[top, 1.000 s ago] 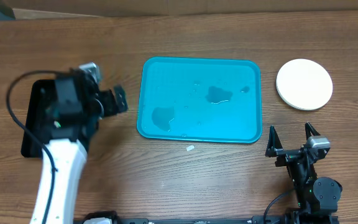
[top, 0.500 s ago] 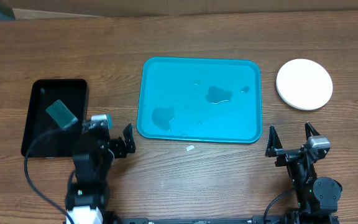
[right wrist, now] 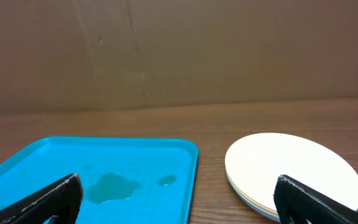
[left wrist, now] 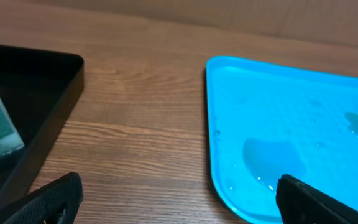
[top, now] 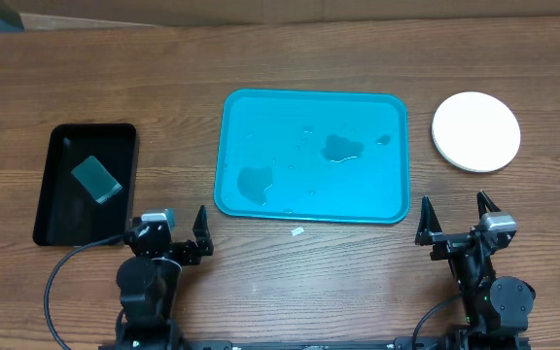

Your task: Clean dirty plates on tray and stack at the side

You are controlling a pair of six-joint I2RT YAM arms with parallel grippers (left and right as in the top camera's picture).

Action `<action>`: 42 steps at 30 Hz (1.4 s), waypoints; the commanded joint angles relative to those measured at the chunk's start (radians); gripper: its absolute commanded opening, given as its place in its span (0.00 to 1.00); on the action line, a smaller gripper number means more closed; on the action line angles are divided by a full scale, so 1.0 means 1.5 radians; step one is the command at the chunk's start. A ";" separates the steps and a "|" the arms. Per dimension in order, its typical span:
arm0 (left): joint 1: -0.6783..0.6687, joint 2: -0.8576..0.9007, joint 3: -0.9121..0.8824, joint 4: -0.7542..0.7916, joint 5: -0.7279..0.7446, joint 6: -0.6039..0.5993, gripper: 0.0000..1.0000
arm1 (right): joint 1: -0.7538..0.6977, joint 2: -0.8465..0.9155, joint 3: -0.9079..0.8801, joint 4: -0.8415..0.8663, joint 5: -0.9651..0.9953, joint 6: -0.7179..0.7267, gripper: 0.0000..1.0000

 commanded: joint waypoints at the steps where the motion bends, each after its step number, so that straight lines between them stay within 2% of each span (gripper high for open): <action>1: 0.008 -0.047 -0.007 -0.021 -0.019 0.013 1.00 | 0.003 -0.005 -0.007 0.003 0.001 -0.003 1.00; 3: 0.014 -0.084 -0.007 -0.058 -0.026 0.012 1.00 | 0.003 -0.005 -0.007 0.004 0.001 -0.003 1.00; 13: 0.018 -0.217 -0.007 -0.052 -0.030 0.013 1.00 | 0.003 -0.005 -0.007 0.004 0.001 -0.003 1.00; 20: 0.018 -0.217 -0.007 -0.056 -0.037 0.017 1.00 | 0.003 -0.005 -0.007 0.004 0.001 -0.003 1.00; 30: 0.018 -0.217 -0.007 -0.056 -0.037 0.122 1.00 | 0.003 -0.005 -0.007 0.003 0.001 -0.003 1.00; 42: 0.017 -0.217 -0.007 -0.058 -0.042 0.127 1.00 | 0.003 -0.005 -0.007 0.003 0.001 -0.003 1.00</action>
